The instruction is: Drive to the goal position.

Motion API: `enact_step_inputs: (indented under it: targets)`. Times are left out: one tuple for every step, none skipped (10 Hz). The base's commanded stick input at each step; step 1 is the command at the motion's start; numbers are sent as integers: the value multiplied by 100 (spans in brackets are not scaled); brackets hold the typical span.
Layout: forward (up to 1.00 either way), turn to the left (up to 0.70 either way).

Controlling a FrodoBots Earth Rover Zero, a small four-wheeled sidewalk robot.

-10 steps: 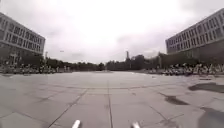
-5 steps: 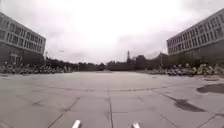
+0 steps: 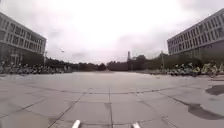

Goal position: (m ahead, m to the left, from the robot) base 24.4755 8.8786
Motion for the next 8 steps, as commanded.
enact_step_inputs:
  targets:
    - [70,0]
    - [70,0]
    - [70,0]
    - [70,0]
    - [70,0]
    - [70,0]
    - [70,0]
    - [70,0]
